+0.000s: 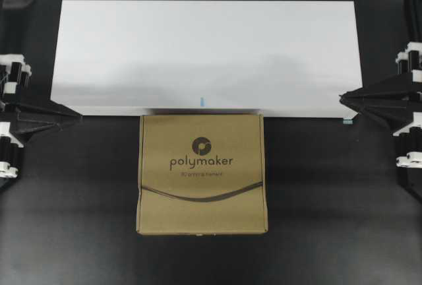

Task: Place the cardboard box on the stand after clamping it between your arms.
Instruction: 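Move both grippers inward toward the left and right sides of the polymaker box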

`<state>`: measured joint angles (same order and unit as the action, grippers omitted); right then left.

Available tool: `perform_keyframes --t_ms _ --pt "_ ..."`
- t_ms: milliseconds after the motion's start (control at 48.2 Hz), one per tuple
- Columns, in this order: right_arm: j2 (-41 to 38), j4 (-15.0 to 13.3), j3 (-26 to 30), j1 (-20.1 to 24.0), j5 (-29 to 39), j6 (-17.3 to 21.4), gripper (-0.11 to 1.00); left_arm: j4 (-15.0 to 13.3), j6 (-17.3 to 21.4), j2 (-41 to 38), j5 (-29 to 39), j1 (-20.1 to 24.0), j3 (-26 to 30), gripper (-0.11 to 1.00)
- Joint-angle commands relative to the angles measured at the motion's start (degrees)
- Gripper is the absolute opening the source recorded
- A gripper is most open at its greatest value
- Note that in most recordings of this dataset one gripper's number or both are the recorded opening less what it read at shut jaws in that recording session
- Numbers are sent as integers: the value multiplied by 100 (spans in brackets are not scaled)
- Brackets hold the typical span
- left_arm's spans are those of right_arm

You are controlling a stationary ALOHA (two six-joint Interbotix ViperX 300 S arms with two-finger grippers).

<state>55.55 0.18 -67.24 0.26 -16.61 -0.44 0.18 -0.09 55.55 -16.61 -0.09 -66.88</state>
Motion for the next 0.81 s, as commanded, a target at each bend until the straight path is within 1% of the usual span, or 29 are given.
perform_keyframes --t_ms 0,62,104,125,291,332,457,498,602,789 --pt "-97 35 -26 -44 44 97 2 229 -237 -229 413 -220 176 5" --pt "-114 132 -62 -44 422 141 2 229 -475 -299 914 -308 255 6" --pt "-123 202 -44 -44 905 202 0 237 -589 -325 1160 -360 299 0" --pt "-132 220 -18 -35 1099 237 0 237 -633 -325 1266 -387 325 -1" --pt "-185 211 255 88 2514 448 0 237 -615 -325 2021 -431 589 -1" --pt "-246 211 334 123 2918 466 0 237 -589 -343 2268 -431 642 -1" --pt "-492 211 483 246 3823 457 0 237 -501 -580 3190 -431 817 -1" --pt "-615 202 510 281 4043 448 0 237 -466 -694 3577 -431 914 -1" --pt "-1037 202 668 387 4368 448 0 237 -316 -914 4122 -439 1099 -1" --pt "-1890 246 879 519 4412 519 0 246 105 -1485 4544 -536 1318 -1"
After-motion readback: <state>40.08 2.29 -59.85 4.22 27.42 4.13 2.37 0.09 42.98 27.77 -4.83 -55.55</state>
